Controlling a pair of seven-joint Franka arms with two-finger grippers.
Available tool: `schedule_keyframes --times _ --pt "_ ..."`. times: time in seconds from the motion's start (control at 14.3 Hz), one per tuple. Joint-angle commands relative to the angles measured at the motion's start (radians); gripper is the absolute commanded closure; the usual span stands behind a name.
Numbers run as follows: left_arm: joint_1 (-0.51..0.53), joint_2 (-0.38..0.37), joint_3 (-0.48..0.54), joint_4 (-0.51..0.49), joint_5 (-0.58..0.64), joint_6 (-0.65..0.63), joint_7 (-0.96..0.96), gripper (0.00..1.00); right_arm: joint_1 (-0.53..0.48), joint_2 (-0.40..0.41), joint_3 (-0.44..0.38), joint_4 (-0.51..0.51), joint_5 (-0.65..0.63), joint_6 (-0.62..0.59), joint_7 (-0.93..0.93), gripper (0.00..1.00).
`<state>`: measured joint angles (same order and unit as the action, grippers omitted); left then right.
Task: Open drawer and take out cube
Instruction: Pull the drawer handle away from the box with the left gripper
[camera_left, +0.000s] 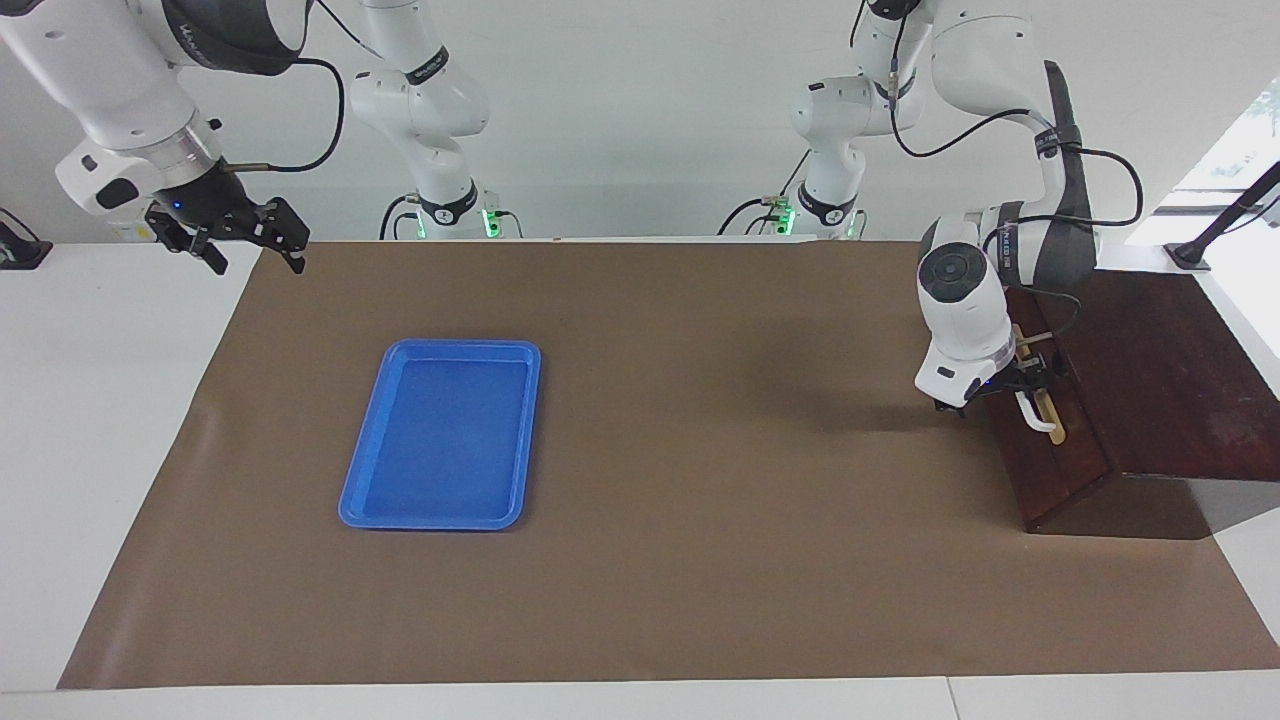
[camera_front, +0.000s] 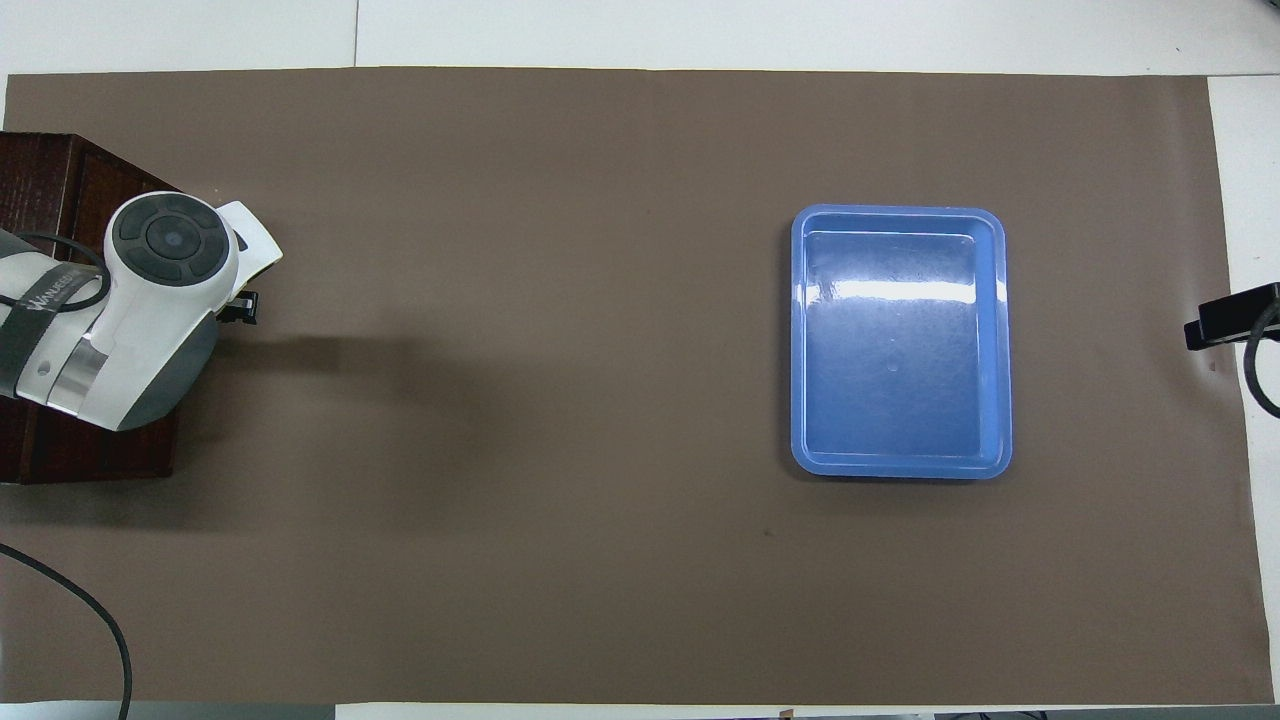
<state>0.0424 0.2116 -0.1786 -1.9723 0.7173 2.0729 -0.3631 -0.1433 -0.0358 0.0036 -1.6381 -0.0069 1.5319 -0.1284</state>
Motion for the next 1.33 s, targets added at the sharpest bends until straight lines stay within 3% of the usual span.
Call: schedule_keyframes --times 0.0,0.42,1.26 --pt "-0.029 -0.011 -0.002 -0.027 -0.022 0.027 -0.034 0.00 -0.016 -0.006 0.009 -0.009 0.001 0.004 -0.004 0.00" --pt "-0.082 -0.008 -0.002 -0.017 -0.128 0.032 -0.053 0.00 -0.016 -0.006 0.009 -0.008 0.001 0.004 -0.005 0.00" --pt "-0.157 -0.008 -0.001 -0.002 -0.168 -0.002 -0.082 0.00 -0.016 -0.006 0.009 -0.005 0.001 -0.006 0.003 0.00"
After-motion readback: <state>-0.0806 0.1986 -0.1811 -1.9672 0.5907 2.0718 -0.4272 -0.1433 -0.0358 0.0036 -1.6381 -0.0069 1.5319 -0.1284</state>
